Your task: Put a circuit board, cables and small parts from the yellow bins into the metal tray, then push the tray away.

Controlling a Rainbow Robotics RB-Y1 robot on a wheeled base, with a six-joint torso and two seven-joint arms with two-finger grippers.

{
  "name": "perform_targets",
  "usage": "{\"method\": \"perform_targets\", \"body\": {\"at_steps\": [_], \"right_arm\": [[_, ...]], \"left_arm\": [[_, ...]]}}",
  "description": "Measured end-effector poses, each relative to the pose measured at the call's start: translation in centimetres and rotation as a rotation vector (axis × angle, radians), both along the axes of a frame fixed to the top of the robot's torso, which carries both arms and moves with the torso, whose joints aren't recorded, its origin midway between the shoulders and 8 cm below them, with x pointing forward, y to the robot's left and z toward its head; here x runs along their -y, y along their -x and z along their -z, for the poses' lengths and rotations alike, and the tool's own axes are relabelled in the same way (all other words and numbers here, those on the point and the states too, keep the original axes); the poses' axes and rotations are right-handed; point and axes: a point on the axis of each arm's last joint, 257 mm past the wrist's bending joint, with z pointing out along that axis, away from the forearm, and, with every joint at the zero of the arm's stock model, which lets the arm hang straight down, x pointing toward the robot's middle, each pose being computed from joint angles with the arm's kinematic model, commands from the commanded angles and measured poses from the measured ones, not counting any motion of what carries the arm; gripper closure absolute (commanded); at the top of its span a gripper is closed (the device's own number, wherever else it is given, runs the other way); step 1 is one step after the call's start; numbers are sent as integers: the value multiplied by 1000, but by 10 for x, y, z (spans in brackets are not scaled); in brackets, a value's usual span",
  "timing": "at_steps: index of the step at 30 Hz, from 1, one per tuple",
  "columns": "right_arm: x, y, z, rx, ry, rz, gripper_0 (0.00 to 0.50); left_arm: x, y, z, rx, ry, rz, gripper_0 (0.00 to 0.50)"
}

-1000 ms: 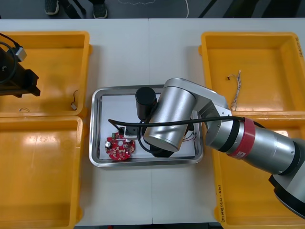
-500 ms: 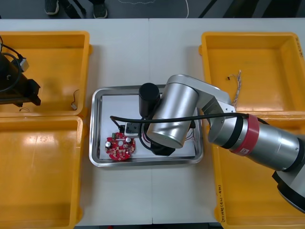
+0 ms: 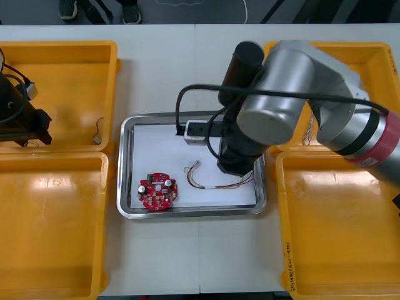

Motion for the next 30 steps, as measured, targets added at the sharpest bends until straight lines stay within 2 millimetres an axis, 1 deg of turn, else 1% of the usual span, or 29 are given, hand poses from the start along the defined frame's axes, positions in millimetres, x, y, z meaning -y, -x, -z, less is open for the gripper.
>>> {"method": "perform_targets", "body": {"at_steps": [4,10,16,17,18,19,20,21,22,25,30], "right_arm": [[21,-13,-22,24,23,48,44],[41,-24,-53,53,48,94,43],[68,-35,-76,60,67,170,44],[73,-37,-79,63,67,182,46],[77,-39,-81,66,68,192,44],[83,-41,-83,70,71,203,44],[90,-42,-85,74,79,215,45],[97,-43,-87,77,88,228,45],[105,-45,-88,81,98,241,46],[130,-50,-90,81,124,293,43],[166,-59,-95,57,129,398,45]], "left_arm": [[0,3,1,-11,-1,-1,0],[-1,5,1,-21,-1,-1,0],[-1,8,2,-33,-2,-2,0],[-1,9,2,-36,-2,-2,171],[-1,10,2,-38,-3,-2,253],[-1,10,2,-39,-3,-2,403],[-1,10,2,-40,-3,-3,439],[-1,10,2,-41,-3,-3,487],[-1,10,2,-41,-3,-3,499],[-1,11,2,-42,-3,-3,500],[-1,11,2,-43,-1,-3,500]]}}
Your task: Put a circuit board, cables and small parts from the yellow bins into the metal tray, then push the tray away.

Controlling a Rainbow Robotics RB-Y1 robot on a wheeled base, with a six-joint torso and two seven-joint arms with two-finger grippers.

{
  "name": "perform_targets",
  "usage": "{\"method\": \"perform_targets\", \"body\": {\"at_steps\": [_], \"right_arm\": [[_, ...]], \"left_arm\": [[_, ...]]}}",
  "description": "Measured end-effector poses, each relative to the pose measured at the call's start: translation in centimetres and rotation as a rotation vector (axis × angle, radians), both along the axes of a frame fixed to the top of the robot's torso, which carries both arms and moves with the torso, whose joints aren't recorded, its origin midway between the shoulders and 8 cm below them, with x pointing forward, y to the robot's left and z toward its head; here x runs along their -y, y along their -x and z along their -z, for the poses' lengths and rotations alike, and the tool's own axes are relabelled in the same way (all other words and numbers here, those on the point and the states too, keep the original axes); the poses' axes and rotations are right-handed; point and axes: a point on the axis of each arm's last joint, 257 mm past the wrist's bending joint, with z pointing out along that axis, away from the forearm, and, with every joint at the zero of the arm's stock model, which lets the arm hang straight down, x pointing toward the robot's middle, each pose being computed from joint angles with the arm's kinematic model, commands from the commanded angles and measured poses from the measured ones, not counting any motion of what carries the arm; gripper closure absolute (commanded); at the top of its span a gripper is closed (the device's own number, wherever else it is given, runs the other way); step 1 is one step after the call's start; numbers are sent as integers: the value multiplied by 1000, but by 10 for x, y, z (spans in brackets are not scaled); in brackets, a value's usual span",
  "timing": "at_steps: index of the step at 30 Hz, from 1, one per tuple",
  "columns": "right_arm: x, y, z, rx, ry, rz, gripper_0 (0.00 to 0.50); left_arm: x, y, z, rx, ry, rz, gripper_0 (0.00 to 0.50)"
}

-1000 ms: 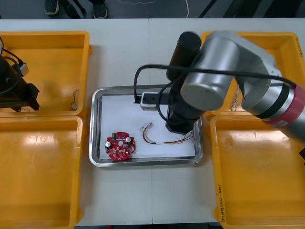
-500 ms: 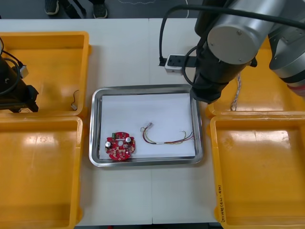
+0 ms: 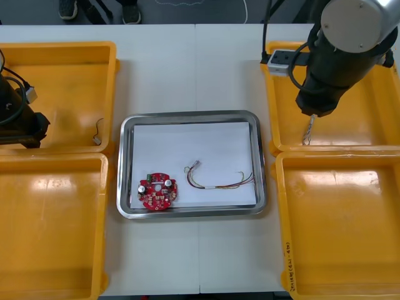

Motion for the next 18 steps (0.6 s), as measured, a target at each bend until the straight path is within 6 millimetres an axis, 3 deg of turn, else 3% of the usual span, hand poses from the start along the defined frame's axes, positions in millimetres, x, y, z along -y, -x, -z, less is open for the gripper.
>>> {"method": "perform_targets", "body": {"at_steps": [8,18], "right_arm": [[48,-17,-3,-25,-58,183,46],[85,-39,9,-25,-150,347,44]], "left_arm": [[3,-6,-3,24,2,11,500],[10,-32,-32,153,-25,49,500]]}}
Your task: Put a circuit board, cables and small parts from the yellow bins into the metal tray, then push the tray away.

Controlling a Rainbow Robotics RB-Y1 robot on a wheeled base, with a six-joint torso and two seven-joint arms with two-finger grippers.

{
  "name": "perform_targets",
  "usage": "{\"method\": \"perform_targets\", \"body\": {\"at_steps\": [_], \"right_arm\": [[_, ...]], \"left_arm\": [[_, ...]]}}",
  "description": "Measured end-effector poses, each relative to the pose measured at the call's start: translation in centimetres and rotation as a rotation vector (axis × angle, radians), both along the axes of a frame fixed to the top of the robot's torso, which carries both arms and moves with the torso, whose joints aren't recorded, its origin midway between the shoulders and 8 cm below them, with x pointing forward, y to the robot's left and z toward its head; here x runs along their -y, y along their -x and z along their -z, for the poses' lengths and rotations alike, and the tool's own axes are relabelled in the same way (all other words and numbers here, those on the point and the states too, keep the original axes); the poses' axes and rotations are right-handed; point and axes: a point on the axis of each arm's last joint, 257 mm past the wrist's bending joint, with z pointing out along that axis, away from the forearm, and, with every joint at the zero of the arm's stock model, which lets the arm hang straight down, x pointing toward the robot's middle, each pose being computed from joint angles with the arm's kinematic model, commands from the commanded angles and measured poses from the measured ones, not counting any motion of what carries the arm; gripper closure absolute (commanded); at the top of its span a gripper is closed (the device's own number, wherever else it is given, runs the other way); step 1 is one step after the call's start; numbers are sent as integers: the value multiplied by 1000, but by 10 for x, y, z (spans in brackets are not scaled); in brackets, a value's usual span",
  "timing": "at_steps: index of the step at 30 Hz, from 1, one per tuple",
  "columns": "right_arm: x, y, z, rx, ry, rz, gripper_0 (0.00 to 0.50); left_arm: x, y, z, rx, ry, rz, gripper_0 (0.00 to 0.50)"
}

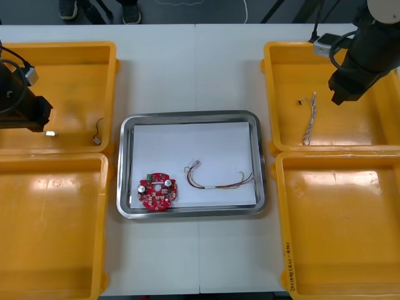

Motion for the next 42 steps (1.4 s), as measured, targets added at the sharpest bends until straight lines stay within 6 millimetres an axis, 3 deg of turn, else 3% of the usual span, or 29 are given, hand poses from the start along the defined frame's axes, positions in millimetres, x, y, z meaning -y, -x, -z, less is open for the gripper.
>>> {"method": "perform_targets", "body": {"at_steps": [10,16,21,23,24,25,27,28,30,37,42], "right_arm": [[20,-17,8,59,-104,272,46],[20,-28,11,116,-205,440,43],[23,-32,19,136,-255,477,42],[25,-31,25,140,-272,524,40],[26,-31,28,144,-285,565,40],[27,-31,30,147,-297,605,40],[25,-31,35,153,-317,668,40],[23,-31,37,154,-321,679,39],[17,-34,41,156,-328,672,40],[-11,-42,54,168,-431,766,37],[-19,-41,66,158,-451,775,36]], "left_arm": [[-16,-25,-14,111,-59,-18,500],[-17,-34,-22,150,-47,-24,500],[-15,-40,-30,177,-44,-20,500],[-14,-42,-31,183,-44,-19,439],[-14,-43,-32,186,-44,-19,368],[-14,-43,-32,188,-43,-19,234],[-14,-44,-33,190,-43,-18,83],[-14,-44,-33,191,-43,-18,31],[-14,-44,-33,191,-43,-18,0],[-13,-44,-33,191,-40,-20,0],[-19,-48,-34,183,-19,-53,0]]}}
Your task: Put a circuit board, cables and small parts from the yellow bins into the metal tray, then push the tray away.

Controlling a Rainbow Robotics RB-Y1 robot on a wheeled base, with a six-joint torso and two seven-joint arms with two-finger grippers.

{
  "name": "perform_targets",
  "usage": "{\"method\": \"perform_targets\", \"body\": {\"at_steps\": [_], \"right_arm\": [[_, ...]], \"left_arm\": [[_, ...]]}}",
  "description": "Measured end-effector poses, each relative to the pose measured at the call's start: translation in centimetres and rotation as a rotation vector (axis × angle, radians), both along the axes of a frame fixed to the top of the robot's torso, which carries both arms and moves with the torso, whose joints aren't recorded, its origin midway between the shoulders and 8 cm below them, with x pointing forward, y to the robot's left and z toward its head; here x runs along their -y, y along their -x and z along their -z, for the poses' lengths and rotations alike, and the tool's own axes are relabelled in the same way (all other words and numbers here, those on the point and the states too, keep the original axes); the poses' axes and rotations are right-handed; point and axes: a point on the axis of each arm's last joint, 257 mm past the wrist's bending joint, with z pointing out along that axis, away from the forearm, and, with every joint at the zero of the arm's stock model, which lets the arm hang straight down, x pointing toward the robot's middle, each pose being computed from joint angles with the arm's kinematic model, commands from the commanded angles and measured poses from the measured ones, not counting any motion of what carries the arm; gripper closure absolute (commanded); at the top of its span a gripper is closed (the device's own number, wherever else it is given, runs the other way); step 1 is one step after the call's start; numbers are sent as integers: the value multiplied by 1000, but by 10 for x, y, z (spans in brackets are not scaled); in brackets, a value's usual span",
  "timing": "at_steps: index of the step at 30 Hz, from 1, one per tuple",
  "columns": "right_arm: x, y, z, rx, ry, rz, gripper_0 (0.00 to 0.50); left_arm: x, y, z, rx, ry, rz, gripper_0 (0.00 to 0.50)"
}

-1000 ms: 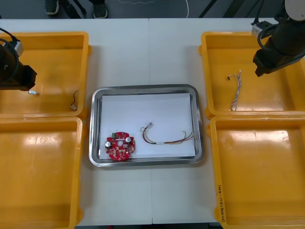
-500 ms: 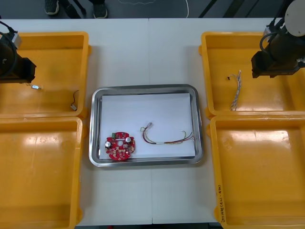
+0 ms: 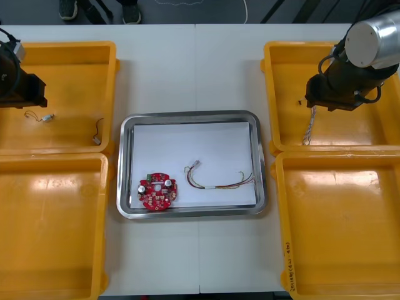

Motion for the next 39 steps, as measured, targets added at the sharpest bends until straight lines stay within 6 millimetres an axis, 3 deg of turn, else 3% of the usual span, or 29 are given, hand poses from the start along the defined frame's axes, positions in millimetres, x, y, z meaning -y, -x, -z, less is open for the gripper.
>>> {"method": "perform_targets", "body": {"at_steps": [9,15,24,39], "right_arm": [[-1,8,21,-31,-5,2,36],[-5,10,26,-38,-8,0,37],[-7,8,33,-27,-6,25,35],[-2,3,48,-22,-29,52,36]], "left_arm": [[-3,-25,-2,51,42,-31,0],[6,-35,13,49,83,-29,0],[16,-28,36,-1,68,-1,0],[10,-29,40,6,70,-15,0]]}}
